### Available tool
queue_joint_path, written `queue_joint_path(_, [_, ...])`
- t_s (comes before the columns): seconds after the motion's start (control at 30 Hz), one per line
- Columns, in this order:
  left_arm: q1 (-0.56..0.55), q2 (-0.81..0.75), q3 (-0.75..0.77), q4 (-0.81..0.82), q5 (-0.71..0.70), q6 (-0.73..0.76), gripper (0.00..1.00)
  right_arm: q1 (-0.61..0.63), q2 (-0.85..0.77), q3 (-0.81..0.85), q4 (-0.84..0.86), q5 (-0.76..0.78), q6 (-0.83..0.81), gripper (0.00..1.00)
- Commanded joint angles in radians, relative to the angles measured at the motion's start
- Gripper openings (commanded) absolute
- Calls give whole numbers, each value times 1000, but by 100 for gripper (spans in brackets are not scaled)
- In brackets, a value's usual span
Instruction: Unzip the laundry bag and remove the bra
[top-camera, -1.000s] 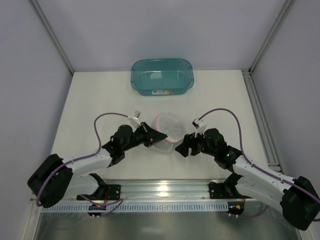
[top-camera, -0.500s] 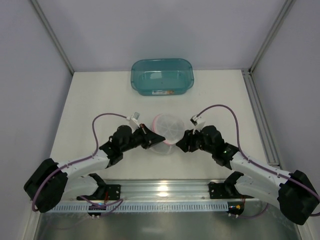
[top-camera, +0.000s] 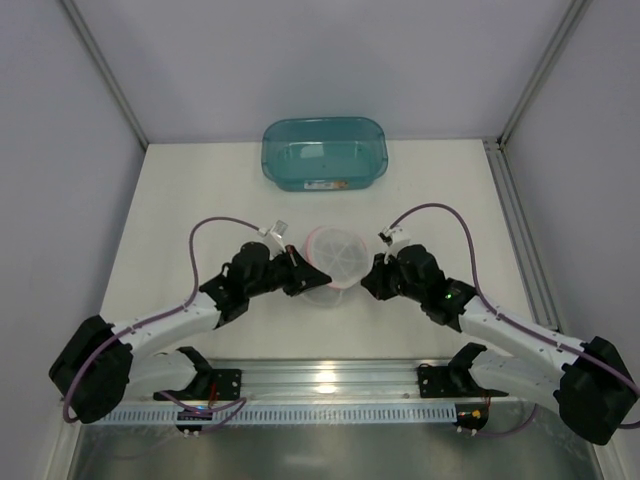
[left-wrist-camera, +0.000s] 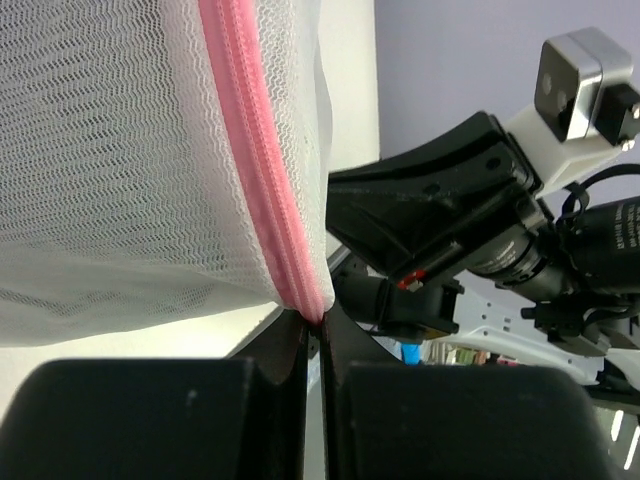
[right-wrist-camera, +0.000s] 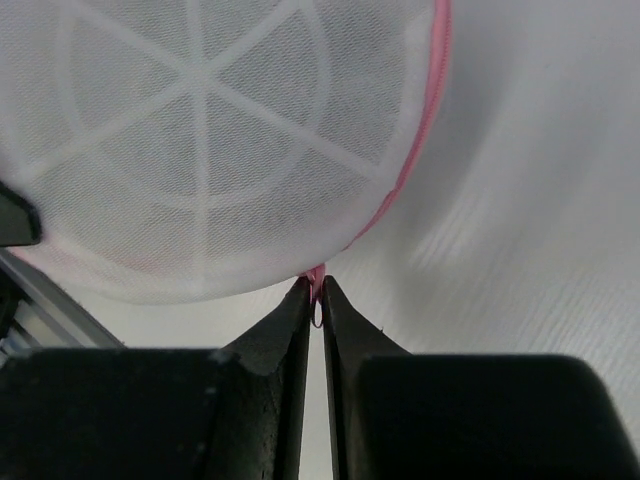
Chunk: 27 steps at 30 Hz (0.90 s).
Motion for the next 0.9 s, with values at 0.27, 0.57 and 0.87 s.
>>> queue_joint_path(0.27, [10, -47, 120, -242, 211, 172, 0, 2, 72, 103, -197, 301, -18, 12])
queue_joint_path(0.57, [17, 42, 215, -335, 450, 338, 0, 2, 122, 117, -203, 375, -26, 8])
queue_joint_path(0.87, [79, 153, 342, -440, 258, 468, 88, 2, 51, 97, -205, 341, -35, 4])
